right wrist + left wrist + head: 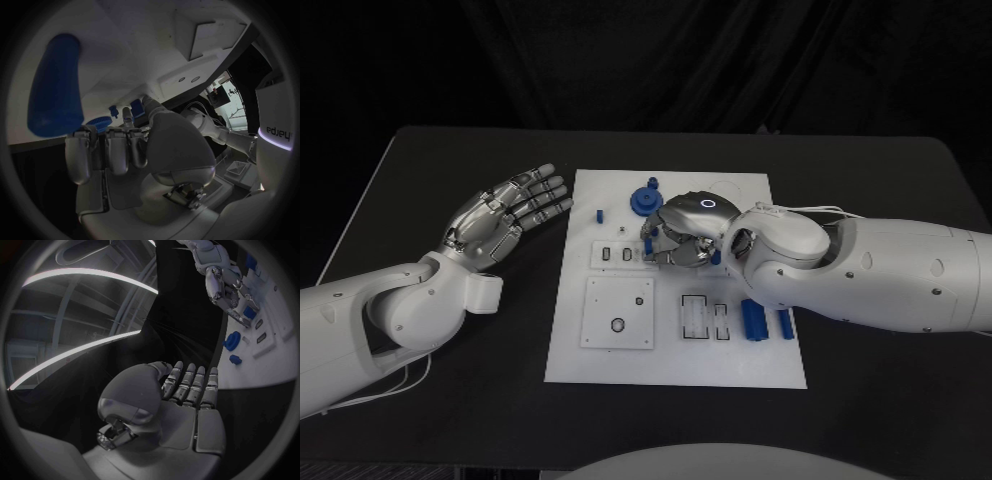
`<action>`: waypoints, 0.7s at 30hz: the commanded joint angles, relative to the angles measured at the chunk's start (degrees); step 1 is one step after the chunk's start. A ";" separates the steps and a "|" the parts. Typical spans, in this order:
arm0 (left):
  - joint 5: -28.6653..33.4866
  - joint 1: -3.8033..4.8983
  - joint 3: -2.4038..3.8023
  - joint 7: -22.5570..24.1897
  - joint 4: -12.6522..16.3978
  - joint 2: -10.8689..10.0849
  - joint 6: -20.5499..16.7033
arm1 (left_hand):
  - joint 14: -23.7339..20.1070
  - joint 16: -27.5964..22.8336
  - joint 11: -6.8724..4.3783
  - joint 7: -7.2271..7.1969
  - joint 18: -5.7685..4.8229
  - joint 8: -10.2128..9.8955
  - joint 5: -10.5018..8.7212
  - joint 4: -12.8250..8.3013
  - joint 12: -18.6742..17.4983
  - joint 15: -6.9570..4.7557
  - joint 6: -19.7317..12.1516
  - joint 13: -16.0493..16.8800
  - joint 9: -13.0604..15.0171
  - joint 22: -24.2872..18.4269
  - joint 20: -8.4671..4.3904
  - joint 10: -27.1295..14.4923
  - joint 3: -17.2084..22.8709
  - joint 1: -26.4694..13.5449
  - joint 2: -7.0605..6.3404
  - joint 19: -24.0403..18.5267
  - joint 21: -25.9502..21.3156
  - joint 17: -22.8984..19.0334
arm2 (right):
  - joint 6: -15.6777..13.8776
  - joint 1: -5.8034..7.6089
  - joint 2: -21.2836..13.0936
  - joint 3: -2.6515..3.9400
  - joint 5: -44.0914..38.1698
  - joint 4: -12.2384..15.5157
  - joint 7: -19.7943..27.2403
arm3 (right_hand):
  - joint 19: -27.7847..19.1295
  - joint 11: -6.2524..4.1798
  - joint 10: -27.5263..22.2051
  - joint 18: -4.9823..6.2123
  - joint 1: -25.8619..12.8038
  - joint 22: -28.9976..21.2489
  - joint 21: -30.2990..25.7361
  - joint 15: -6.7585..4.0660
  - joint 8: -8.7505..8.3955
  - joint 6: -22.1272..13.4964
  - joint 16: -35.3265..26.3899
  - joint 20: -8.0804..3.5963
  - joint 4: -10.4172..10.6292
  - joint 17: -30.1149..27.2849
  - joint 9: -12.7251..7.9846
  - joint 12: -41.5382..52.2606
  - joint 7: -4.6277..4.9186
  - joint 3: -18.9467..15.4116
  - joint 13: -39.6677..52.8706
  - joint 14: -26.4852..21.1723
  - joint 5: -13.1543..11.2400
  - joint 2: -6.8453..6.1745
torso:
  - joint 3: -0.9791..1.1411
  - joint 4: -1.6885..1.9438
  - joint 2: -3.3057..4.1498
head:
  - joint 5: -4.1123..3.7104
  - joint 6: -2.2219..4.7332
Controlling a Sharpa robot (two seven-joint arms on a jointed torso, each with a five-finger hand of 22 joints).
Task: Assemble the parts on the task board
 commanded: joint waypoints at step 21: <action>-2.45 -0.11 0.05 0.88 2.46 -2.00 -1.21 | -1.03 -0.02 0.24 -0.14 -0.96 -0.06 0.41 -0.51 -0.62 0.45 -1.41 -0.35 -0.17 -0.02 0.22 -1.74 1.16 -0.90 -0.32 -0.33 -0.07 -0.23 | -9.19 3.08 -3.51 0.14 2.54 2.81 6.35 | 5.36 -0.62 6.07 -0.45 -2.41 14.49 -0.22 -0.73 -3.36 -2.97 -0.12 -0.61 6.26 14.53 -4.18 0.16 -1.08 -2.84 15.08 5.91 -6.21 -3.88 | 0.11 -0.21 -0.04 | 0.91 2.09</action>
